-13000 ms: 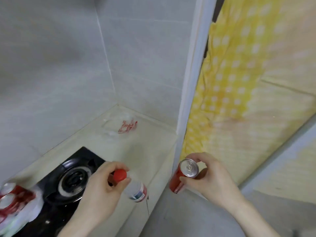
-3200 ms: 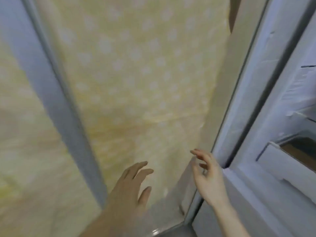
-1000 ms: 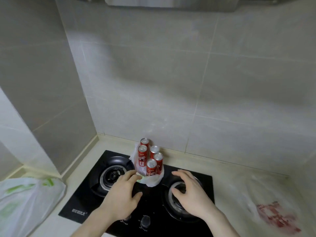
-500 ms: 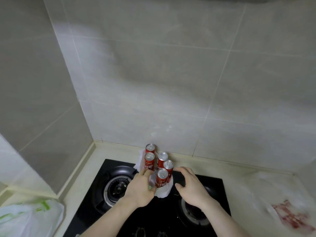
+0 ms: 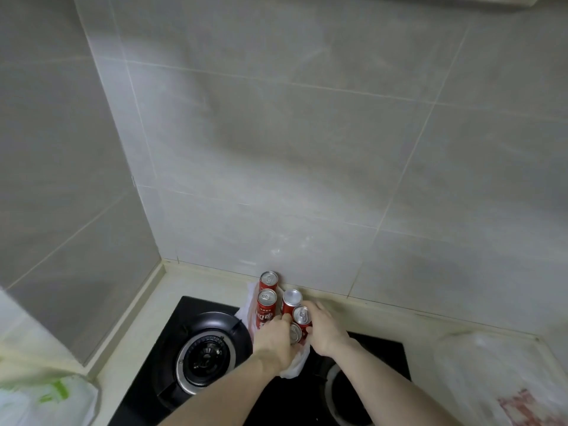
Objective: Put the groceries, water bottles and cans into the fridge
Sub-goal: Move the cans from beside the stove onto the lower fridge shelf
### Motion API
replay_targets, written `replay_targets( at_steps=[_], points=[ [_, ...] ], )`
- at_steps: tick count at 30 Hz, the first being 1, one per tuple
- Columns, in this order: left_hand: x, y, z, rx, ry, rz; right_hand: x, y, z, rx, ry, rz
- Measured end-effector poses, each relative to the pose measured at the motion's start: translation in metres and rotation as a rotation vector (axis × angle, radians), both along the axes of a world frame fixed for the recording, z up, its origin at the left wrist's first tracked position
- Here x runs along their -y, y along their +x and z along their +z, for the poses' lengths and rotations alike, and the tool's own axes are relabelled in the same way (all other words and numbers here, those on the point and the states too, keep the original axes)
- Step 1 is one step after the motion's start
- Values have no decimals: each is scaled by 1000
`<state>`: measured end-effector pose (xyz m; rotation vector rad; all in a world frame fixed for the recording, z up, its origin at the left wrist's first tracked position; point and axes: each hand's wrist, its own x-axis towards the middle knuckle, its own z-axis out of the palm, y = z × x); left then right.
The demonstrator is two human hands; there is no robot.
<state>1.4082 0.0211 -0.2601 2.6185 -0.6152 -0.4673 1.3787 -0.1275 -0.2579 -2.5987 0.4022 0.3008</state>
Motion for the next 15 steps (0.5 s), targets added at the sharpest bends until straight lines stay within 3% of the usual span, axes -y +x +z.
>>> replay_targets(
  at_steps=[6,15],
  points=[
    [-18,0,-2,-17,-76,32,2,8,-24,-38,2,-6],
    [-87,-13,25,68,-334,138,-21,14,-25,155,82,-236]
  ],
)
